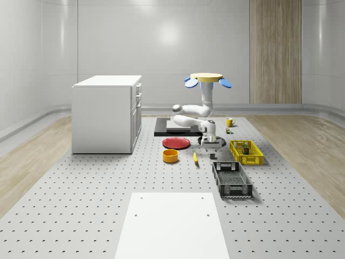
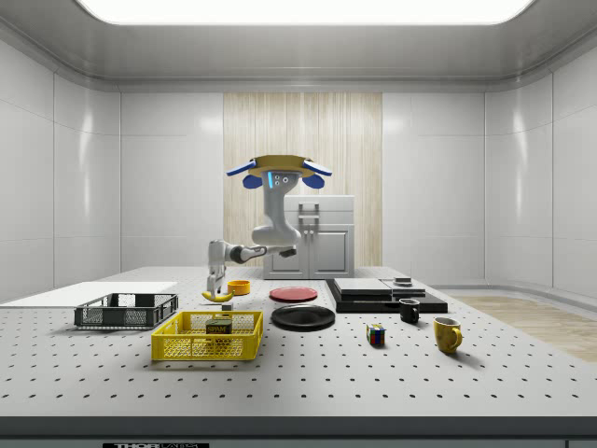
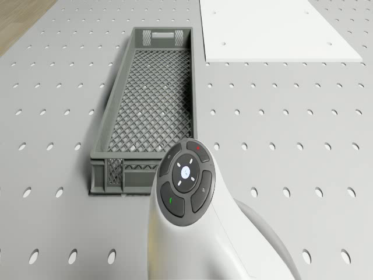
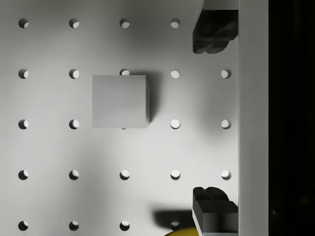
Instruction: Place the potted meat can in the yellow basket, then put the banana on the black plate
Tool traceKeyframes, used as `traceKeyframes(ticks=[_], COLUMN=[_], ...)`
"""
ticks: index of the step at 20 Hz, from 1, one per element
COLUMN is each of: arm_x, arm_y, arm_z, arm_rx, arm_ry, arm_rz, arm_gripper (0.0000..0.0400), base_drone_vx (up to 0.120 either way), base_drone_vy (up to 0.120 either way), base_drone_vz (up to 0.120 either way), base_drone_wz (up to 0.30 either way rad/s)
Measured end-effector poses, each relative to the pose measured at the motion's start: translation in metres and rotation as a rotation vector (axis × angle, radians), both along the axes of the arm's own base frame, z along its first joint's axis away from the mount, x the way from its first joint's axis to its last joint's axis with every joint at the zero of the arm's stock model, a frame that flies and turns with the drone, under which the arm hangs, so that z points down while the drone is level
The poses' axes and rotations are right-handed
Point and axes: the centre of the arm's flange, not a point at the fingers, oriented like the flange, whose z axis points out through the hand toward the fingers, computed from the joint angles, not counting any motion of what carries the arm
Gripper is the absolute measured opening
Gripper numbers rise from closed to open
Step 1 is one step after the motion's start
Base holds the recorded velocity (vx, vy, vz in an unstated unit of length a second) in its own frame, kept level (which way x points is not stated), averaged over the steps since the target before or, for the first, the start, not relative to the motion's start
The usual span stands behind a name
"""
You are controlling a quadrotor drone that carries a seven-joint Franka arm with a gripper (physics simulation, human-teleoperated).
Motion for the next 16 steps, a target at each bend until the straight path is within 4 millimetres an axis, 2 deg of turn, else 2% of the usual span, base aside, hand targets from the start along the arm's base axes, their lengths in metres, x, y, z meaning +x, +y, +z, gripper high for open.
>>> traceKeyframes(ticks=[8, 13, 16], arm_x=[0.0, 0.0, 0.0], arm_y=[0.0, 0.0, 0.0], arm_z=[0.0, 0.0, 0.0], arm_rx=[0.0, 0.0, 0.0], arm_ry=[0.0, 0.0, 0.0], arm_rz=[0.0, 0.0, 0.0], arm_gripper=[0.04, 0.04, 0.04], base_drone_vx=[0.0, 0.0, 0.0], base_drone_vy=[-0.12, -0.12, -0.12], base_drone_vz=[0.0, -0.12, 0.0], base_drone_wz=[0.0, 0.0, 0.0])
